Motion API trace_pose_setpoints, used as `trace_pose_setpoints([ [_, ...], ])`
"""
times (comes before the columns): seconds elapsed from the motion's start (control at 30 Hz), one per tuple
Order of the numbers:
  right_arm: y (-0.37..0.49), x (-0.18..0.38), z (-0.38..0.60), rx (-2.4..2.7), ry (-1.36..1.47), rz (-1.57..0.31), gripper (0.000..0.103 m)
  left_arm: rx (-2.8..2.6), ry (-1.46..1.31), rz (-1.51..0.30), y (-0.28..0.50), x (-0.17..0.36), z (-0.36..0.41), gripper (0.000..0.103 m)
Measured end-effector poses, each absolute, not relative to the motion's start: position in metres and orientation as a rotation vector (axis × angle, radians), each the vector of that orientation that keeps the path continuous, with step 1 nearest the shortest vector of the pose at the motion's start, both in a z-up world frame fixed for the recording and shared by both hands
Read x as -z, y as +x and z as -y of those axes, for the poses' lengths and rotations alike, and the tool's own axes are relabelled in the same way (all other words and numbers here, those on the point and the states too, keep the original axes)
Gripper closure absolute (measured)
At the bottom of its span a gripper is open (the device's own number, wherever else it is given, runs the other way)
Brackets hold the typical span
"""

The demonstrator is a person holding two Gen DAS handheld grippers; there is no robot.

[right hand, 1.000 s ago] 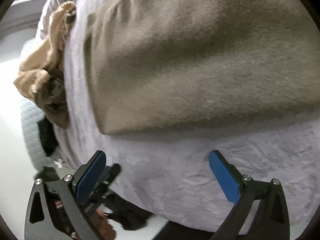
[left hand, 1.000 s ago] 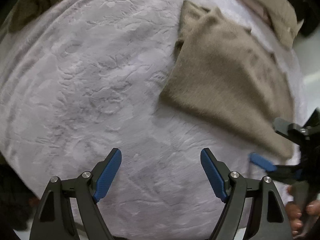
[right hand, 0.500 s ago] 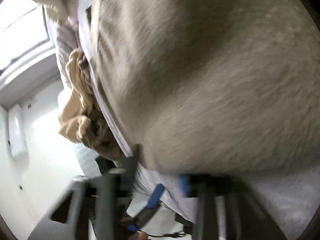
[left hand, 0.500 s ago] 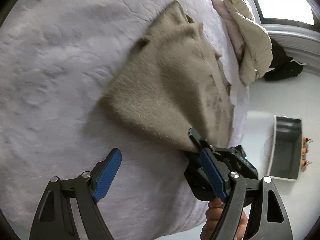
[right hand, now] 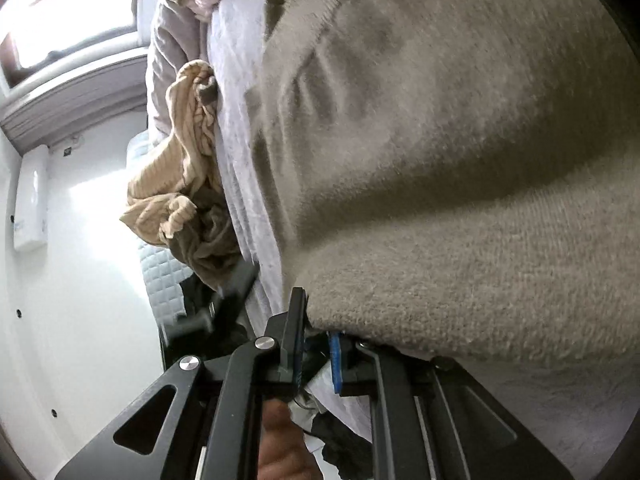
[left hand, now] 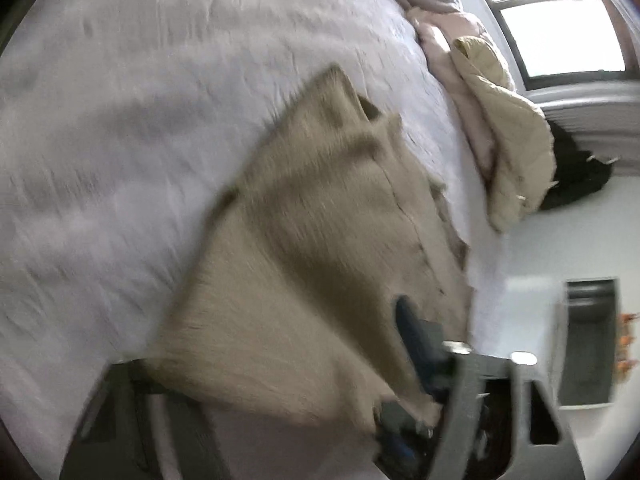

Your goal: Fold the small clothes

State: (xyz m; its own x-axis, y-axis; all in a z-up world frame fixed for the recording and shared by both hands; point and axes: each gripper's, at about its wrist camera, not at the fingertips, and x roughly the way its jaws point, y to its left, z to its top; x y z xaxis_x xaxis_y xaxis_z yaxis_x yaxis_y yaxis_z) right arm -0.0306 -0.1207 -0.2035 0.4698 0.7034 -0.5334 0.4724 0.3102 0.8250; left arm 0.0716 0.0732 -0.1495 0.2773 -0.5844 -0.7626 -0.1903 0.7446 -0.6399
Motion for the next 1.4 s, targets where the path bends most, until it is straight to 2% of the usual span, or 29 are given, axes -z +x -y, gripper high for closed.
trace_pose_setpoints([
  [0.03, -0.031, 0.206, 0.119, -0.211, 1.324, -1.172, 0.091, 0.282, -0.677, -1.292, 0.075, 0.149, -0.070, 0.074],
  [0.07, -0.034, 0.207, 0.122, -0.213, 1.320, -1.181, 0.091, 0.275, -0.616, -1.298, 0.079, 0.149, -0.066, 0.095],
  [0.17, -0.036, 0.208, 0.118, -0.221, 1.272, -1.240, 0.091, 0.304, -0.530, -1.277, 0.082, 0.146, -0.059, 0.095],
  [0.27, -0.033, 0.205, 0.118, -0.224, 1.224, -1.316, 0.088, 0.327, -0.317, -1.219, 0.074, 0.132, -0.042, 0.095],
  [0.43, -0.018, 0.163, 0.127, -0.203, 0.940, -1.419, 0.087, 0.401, -0.079, -1.085, 0.062, 0.106, -0.020, 0.095],
  [0.47, -0.011, 0.150, 0.128, -0.204, 0.862, -1.426, 0.082, 0.410, -0.046, -1.069, 0.060, 0.103, -0.017, 0.095],
  [0.5, -0.004, 0.142, 0.128, -0.207, 0.818, -1.430, 0.057, 0.425, -0.004, -1.052, 0.056, 0.101, -0.016, 0.095],
  [0.53, 0.007, 0.130, 0.128, -0.214, 0.759, -1.435, 0.024, 0.434, 0.020, -1.043, 0.053, 0.100, -0.018, 0.095],
  [0.57, 0.018, 0.120, 0.127, -0.217, 0.708, -1.433, 0.014, 0.441, 0.038, -1.033, 0.050, 0.098, -0.019, 0.095],
  [0.7, 0.070, 0.090, 0.110, -0.254, 0.492, -1.442, 0.013, 0.463, 0.090, -1.005, 0.049, 0.095, -0.015, 0.095],
  [0.83, 0.123, 0.084, 0.085, -0.286, 0.350, -1.500, 0.013, 0.477, 0.163, -0.956, 0.041, 0.091, -0.007, 0.095],
  [1.07, 0.191, 0.140, 0.004, -0.357, 0.062, -1.768, 0.013, 0.493, 0.205, -0.920, 0.036, 0.085, -0.001, 0.095],
  [1.37, 0.220, 0.175, -0.039, -0.295, -0.228, -1.836, 0.012, 0.489, 0.221, -0.920, 0.037, 0.082, 0.003, 0.094],
  [1.4, 0.220, 0.177, -0.039, -0.289, -0.249, -1.841, 0.021, 0.493, 0.220, -0.921, 0.037, 0.080, 0.004, 0.094],
])
